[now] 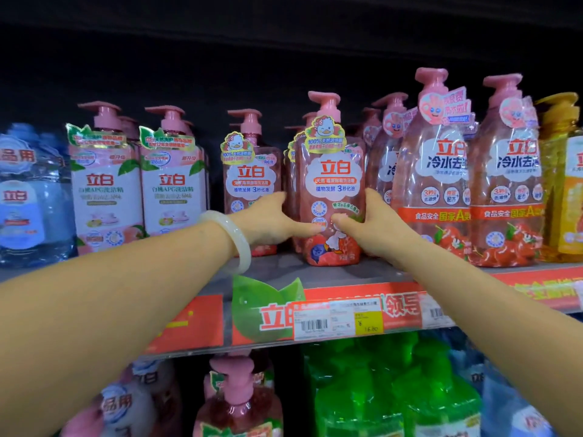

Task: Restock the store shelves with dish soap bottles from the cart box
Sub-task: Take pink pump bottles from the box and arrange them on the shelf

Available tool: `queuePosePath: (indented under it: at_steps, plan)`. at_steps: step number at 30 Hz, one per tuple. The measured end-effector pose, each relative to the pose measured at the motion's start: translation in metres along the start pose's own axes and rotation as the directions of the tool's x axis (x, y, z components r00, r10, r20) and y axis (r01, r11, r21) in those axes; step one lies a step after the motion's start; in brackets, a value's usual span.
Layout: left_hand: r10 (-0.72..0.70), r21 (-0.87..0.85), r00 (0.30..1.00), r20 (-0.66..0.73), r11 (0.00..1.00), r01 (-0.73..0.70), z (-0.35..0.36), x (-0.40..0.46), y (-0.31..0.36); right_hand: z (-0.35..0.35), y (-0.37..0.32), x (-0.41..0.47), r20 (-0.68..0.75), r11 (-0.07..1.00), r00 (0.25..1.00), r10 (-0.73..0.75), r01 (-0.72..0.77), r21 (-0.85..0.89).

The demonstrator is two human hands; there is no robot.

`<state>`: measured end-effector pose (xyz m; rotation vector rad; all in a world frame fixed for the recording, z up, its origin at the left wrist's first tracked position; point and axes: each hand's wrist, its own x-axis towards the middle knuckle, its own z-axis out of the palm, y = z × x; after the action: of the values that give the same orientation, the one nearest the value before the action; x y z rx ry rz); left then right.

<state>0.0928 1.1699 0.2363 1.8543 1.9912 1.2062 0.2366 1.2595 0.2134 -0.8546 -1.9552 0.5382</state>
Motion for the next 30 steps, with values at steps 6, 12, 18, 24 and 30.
queuePosePath:
  at_steps: [6, 12, 18, 24, 30]
  plan:
    - [0.118, 0.498, 0.987, -0.106, 0.865, -0.050, -0.059, -0.057, -0.007, 0.017, -0.085, -0.038, -0.015, 0.861, 0.942, -0.336, 0.301, -0.409]
    - [0.075, 0.717, 0.985, -0.152, 0.695, 0.058, -0.147, -0.173, -0.051, 0.124, -0.192, -0.106, 0.327, 0.754, 0.848, -0.418, 0.524, -0.395]
    - [-0.202, 0.808, 0.951, -0.235, 0.503, 0.306, -0.255, -0.360, -0.148, 0.270, -0.312, -0.221, 0.558, 0.687, 0.658, -0.505, 0.698, -0.201]
    - [-0.567, 0.780, 0.734, -0.375, 0.235, 0.580, -0.333, -0.569, -0.225, 0.405, -0.410, -0.374, 0.771, 0.609, 0.365, -0.522, 0.792, 0.037]
    - [-0.720, 0.673, 0.519, -0.461, 0.098, 0.733, -0.391, -0.715, -0.264, 0.496, -0.487, -0.483, 0.820, 0.561, 0.165, -0.549, 0.799, 0.215]
